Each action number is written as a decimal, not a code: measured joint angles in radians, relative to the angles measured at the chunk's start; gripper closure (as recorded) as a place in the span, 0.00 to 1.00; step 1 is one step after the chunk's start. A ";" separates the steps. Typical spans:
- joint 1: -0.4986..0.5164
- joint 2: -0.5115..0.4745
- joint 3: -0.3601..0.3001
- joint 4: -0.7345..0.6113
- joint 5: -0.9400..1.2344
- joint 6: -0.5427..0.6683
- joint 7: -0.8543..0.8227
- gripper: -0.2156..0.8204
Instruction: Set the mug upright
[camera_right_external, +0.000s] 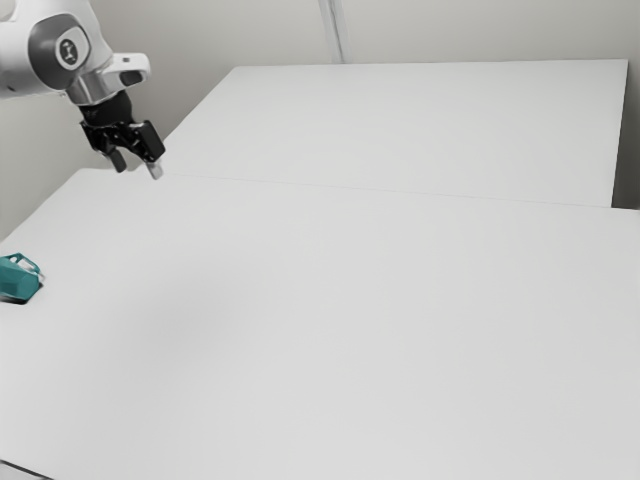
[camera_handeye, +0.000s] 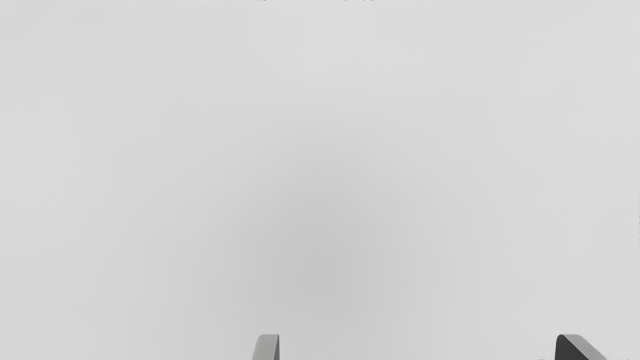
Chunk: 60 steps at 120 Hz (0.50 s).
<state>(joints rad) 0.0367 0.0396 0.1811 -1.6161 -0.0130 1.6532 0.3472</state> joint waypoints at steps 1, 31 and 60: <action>-0.002 0.000 0.000 0.000 0.000 0.000 0.001 0.21; -0.015 -0.202 0.049 -0.261 0.005 0.080 0.035 0.21; 0.179 -0.246 0.119 -0.413 0.002 0.235 0.075 0.21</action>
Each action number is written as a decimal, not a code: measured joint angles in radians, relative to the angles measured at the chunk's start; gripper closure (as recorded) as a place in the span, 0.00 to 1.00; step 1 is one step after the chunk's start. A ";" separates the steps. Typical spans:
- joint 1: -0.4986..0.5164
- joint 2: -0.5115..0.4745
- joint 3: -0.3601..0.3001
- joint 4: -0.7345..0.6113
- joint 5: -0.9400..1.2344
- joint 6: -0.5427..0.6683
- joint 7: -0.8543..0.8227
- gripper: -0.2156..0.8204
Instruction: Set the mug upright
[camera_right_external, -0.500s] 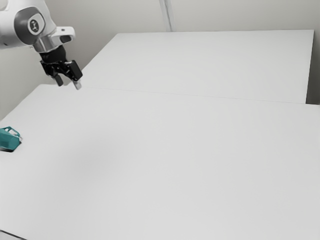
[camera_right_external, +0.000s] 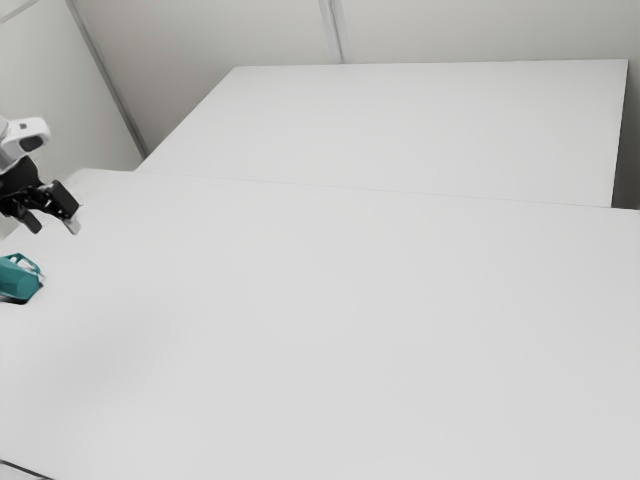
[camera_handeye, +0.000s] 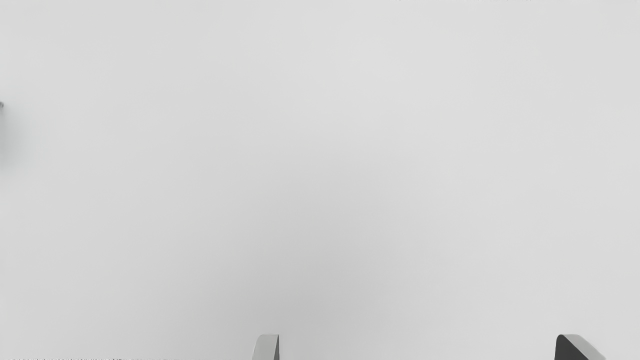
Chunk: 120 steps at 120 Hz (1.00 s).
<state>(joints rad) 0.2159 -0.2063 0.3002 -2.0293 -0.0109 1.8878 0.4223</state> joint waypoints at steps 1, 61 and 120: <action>0.005 0.001 0.002 -0.002 -0.002 0.006 0.003 0.21; 0.196 0.202 0.139 -0.001 -0.444 0.153 0.435 0.21; 0.569 0.249 0.130 -0.005 -0.550 0.164 0.886 0.21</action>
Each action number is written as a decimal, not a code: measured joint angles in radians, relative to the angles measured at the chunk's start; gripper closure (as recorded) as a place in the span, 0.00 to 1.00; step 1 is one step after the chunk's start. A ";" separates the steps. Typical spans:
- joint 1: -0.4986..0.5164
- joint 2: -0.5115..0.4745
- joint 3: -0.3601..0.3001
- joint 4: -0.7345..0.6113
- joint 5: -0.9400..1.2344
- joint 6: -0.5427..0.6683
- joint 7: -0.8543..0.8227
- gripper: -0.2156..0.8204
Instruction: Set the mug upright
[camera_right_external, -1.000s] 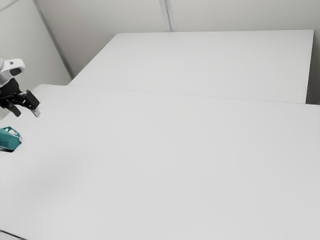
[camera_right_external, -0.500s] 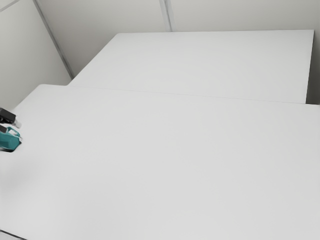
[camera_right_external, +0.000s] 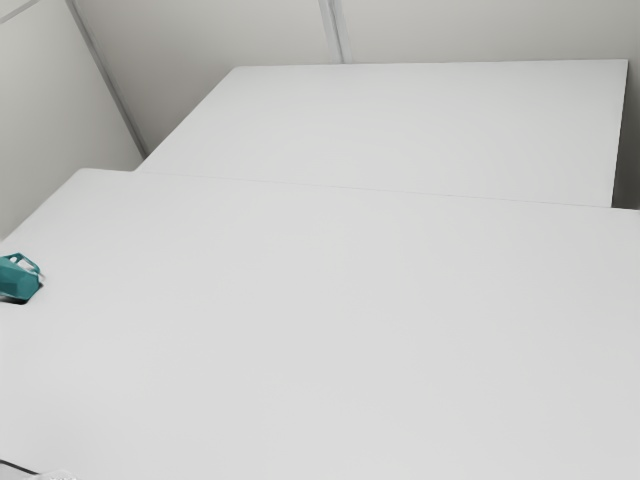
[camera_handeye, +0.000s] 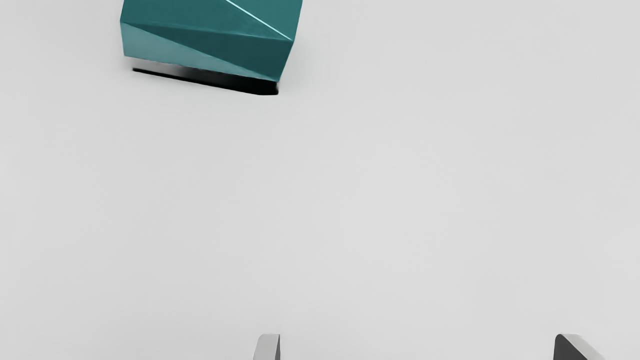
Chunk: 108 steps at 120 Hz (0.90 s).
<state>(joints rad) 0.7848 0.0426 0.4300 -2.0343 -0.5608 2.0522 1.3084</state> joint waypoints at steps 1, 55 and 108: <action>0.007 0.005 0.000 0.001 -0.004 0.000 0.007 0.21; 0.551 0.329 -0.471 0.318 -0.109 -0.207 0.358 0.23; 0.790 0.680 -0.761 0.673 -0.110 -0.280 0.569 0.23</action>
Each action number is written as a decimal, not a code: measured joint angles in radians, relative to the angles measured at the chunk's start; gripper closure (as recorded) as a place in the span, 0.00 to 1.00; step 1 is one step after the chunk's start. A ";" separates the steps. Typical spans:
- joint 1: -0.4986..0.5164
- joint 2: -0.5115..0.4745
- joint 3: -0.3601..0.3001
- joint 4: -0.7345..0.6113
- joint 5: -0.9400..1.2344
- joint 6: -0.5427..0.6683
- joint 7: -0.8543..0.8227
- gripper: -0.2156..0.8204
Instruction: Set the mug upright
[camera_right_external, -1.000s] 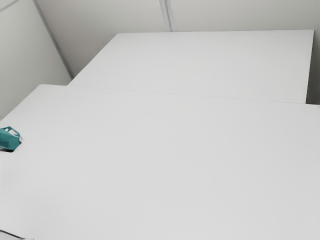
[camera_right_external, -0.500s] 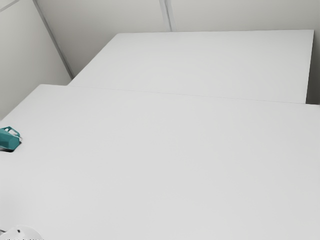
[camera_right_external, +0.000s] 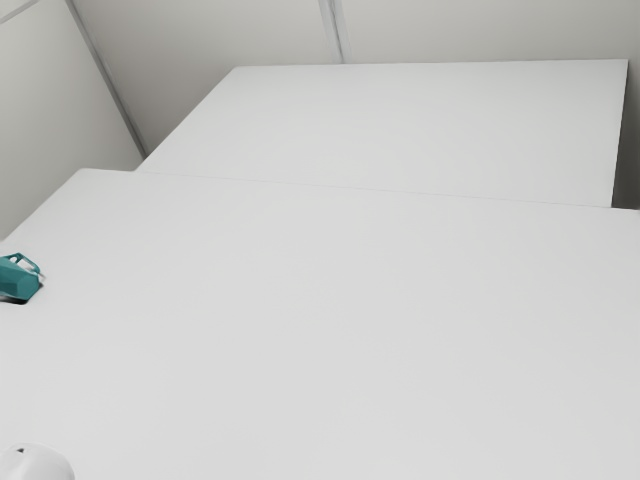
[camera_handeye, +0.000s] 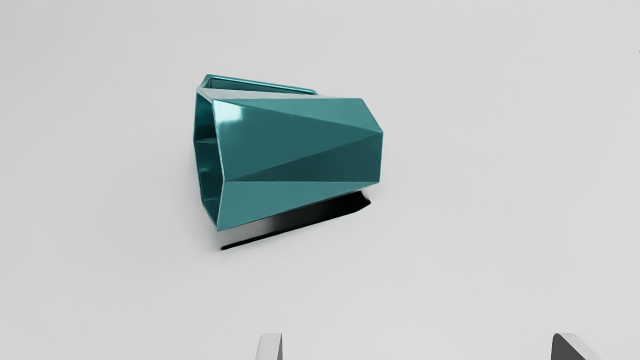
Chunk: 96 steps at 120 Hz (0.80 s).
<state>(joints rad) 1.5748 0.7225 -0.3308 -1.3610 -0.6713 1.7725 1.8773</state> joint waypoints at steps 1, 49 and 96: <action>0.000 0.006 -0.006 0.003 0.000 0.001 0.002 0.23; 0.001 0.146 -0.131 0.059 -0.005 0.060 0.066 0.22; -0.019 0.223 -0.095 0.206 -0.022 0.069 0.099 0.23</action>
<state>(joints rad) 1.5559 0.9453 -0.4258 -1.1550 -0.6929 1.8415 1.9758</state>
